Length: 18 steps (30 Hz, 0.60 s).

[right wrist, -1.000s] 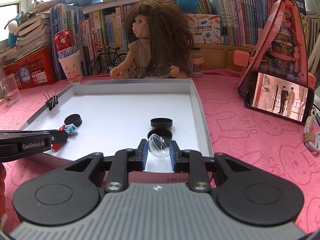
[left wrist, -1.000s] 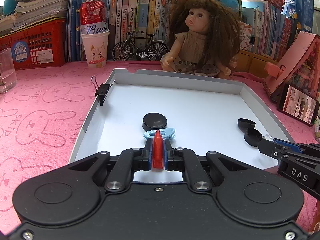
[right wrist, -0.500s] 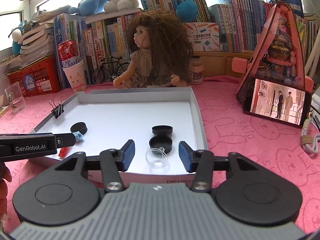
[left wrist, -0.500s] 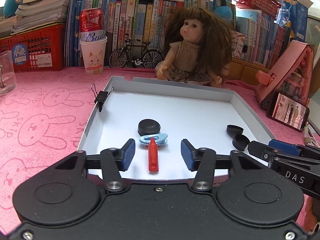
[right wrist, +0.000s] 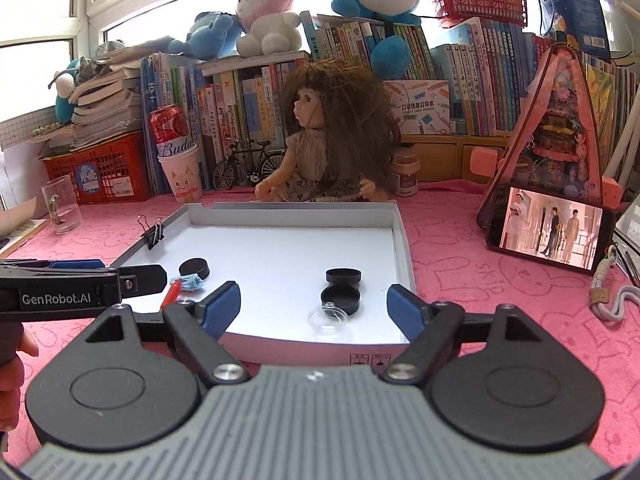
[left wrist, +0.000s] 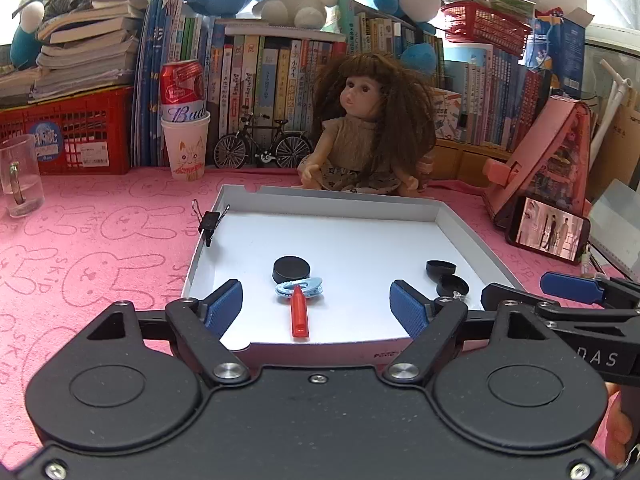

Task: Organize rigid objects
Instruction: 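Withdraw both open grippers from the tray toward the remaining items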

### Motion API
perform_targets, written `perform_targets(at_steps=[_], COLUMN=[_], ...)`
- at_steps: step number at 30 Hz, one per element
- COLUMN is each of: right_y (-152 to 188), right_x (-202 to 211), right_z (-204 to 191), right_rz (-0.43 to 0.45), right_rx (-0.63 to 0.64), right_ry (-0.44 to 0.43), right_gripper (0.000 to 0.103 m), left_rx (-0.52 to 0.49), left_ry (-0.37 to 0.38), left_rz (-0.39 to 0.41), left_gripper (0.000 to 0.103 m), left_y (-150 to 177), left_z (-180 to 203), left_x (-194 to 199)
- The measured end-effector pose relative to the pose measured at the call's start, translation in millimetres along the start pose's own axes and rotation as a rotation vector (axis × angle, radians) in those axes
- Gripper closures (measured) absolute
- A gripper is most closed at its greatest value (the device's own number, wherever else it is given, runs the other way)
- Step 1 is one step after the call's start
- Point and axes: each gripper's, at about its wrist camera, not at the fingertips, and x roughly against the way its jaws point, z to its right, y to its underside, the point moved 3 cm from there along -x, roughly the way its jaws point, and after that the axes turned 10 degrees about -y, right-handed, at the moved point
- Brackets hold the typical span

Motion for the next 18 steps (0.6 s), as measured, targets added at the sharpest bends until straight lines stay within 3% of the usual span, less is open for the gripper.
perform_targets(at_steps=[18], right_y=[19.3], right_x=[39.7], right_z=[-16.1], right_rz=[0.029], right_rx=[0.021], right_ry=[-0.050], right_gripper=[0.001], left_rx=[-0.051], left_ry=[0.053], left_rz=[0.030], left_gripper=[0.019], left_y=[35.8], left_z=[-0.3], left_x=[54.8])
